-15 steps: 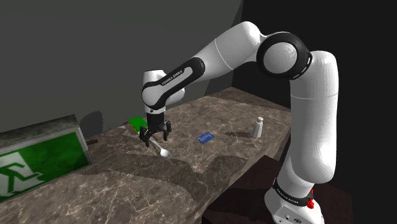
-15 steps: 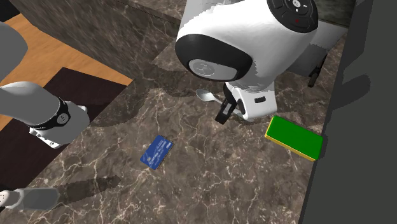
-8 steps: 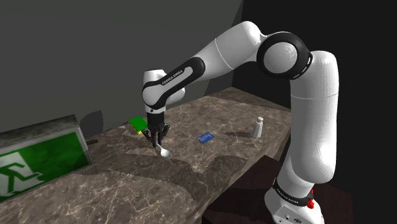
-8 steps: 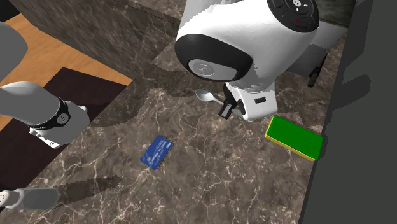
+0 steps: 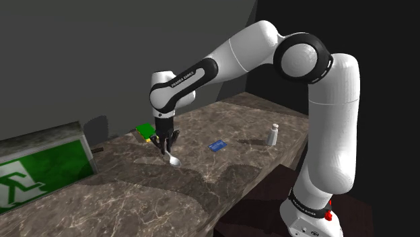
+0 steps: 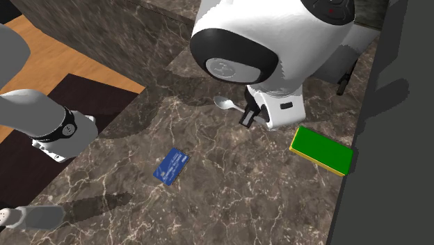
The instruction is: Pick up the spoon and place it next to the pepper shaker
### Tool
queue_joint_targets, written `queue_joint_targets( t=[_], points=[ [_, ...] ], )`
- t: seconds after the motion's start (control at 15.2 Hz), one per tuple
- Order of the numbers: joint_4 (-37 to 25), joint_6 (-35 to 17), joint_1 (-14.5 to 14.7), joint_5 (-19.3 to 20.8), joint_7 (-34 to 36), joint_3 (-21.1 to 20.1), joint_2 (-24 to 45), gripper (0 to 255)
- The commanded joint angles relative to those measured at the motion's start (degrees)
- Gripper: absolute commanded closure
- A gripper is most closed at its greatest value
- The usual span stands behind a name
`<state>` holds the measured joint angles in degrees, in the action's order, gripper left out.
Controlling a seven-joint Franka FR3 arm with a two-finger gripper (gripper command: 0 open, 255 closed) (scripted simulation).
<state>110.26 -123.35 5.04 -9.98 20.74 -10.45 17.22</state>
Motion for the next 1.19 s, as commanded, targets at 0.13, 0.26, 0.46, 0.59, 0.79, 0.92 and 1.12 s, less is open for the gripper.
queue_joint_targets(
  t=[0.13,0.26,0.46,0.59,0.79,0.92,1.12],
  points=[
    [-1.2,2.6,-0.1,0.0,0.4,0.0,-1.4,255],
    [-1.8,3.9,-0.1,0.0,0.6,0.0,-2.1,255],
    [-2.9,5.9,-0.2,0.0,0.8,-0.1,-3.1,255],
    [-3.7,7.3,-0.2,0.0,1.0,-0.1,-3.7,255],
    [-4.9,9.3,-0.3,0.0,1.3,-0.1,-4.5,255],
    [-5.8,10.7,-0.3,0.0,1.5,-0.1,-5.0,255],
    [-7.3,12.8,-0.4,0.0,1.8,-0.1,-5.7,255]
  ],
)
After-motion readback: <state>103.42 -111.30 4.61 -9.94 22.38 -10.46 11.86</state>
